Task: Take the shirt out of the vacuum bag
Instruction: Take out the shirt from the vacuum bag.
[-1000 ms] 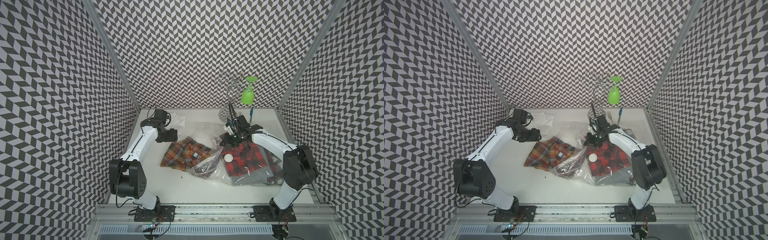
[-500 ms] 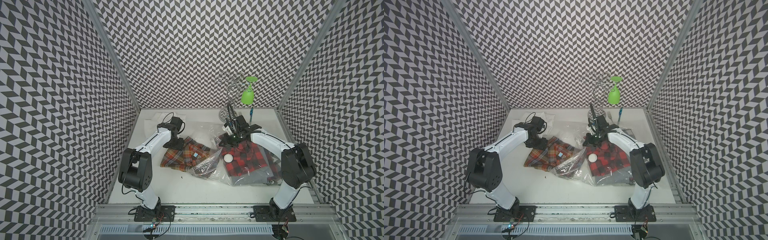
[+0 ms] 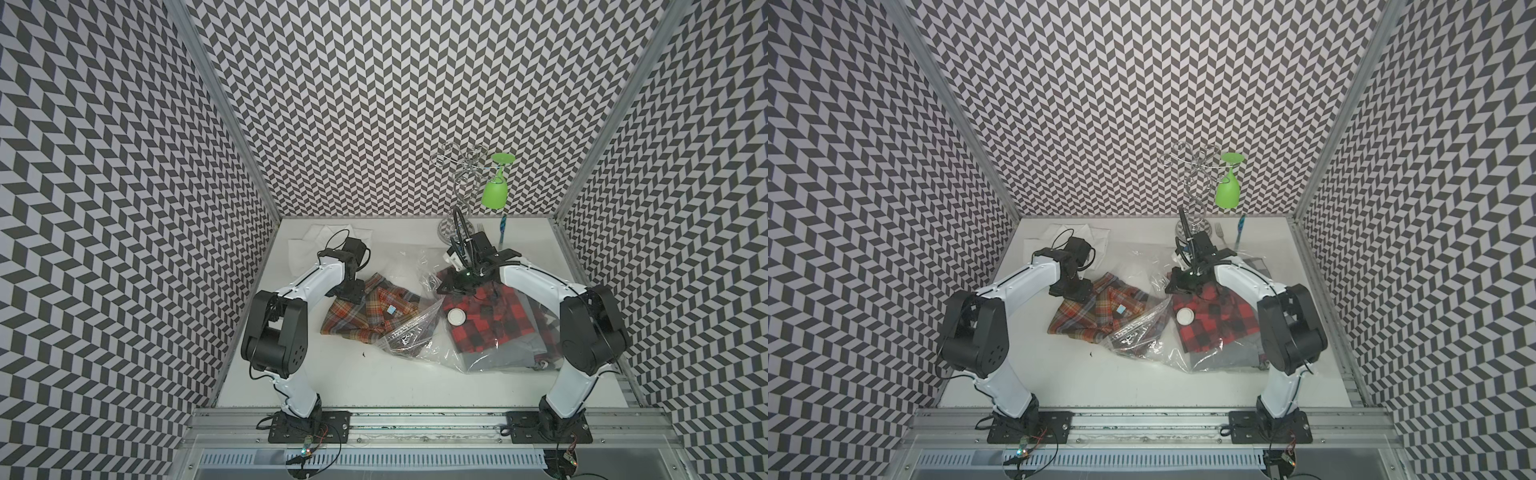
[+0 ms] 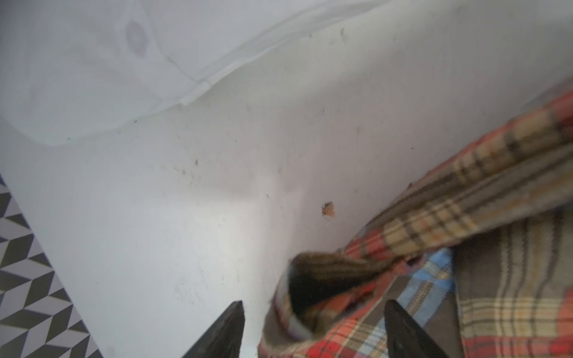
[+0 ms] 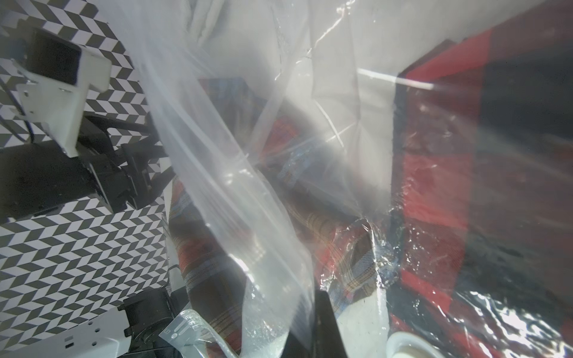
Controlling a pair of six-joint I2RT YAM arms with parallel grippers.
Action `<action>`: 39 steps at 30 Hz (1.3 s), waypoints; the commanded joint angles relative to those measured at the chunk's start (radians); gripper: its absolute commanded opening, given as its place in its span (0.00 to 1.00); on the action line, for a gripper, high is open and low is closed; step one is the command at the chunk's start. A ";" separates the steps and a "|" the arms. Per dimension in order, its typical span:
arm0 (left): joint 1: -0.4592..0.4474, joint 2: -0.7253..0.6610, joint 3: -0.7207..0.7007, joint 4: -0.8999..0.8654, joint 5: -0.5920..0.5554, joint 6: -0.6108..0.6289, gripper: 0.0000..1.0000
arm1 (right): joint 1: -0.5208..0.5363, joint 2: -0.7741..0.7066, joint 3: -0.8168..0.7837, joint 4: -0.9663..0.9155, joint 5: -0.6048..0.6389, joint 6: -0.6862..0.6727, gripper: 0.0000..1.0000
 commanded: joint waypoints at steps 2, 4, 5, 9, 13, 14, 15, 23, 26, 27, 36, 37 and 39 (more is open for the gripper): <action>-0.001 0.075 0.061 0.035 0.081 0.040 0.73 | -0.003 0.014 0.029 0.004 -0.003 -0.022 0.00; 0.000 0.109 0.082 0.028 0.084 0.040 0.72 | -0.003 0.015 0.029 -0.001 0.002 -0.024 0.00; -0.001 0.120 0.089 0.031 0.091 0.041 0.72 | -0.003 0.013 0.028 -0.001 0.005 -0.024 0.00; 0.000 0.151 0.112 0.030 0.130 0.047 0.66 | -0.003 0.013 0.025 0.000 0.004 -0.023 0.00; -0.001 0.148 0.104 0.025 0.152 0.042 0.41 | -0.003 0.013 0.023 0.005 0.001 -0.018 0.00; -0.001 0.142 0.097 0.026 0.154 0.040 0.34 | -0.003 0.013 0.023 0.006 -0.001 -0.017 0.00; -0.001 0.136 0.093 0.026 0.159 0.040 0.29 | -0.003 0.015 0.024 0.008 -0.002 -0.015 0.00; 0.007 0.094 0.095 0.021 0.238 0.000 0.00 | -0.001 0.017 0.026 0.016 -0.010 -0.016 0.00; 0.020 0.058 0.119 0.026 0.291 -0.025 0.00 | -0.001 0.016 0.023 0.017 -0.011 -0.018 0.00; 0.025 0.050 0.127 0.024 0.305 -0.033 0.00 | -0.001 0.016 0.022 0.017 -0.010 -0.017 0.00; 0.083 -0.080 0.179 -0.026 0.447 -0.125 0.00 | -0.002 0.019 0.022 0.014 -0.007 -0.012 0.00; 0.086 -0.098 0.181 -0.027 0.468 -0.135 0.00 | -0.001 0.020 0.021 0.016 -0.009 -0.011 0.00; 0.086 -0.131 0.185 -0.031 0.501 -0.150 0.00 | -0.001 0.023 0.020 0.018 -0.009 -0.009 0.00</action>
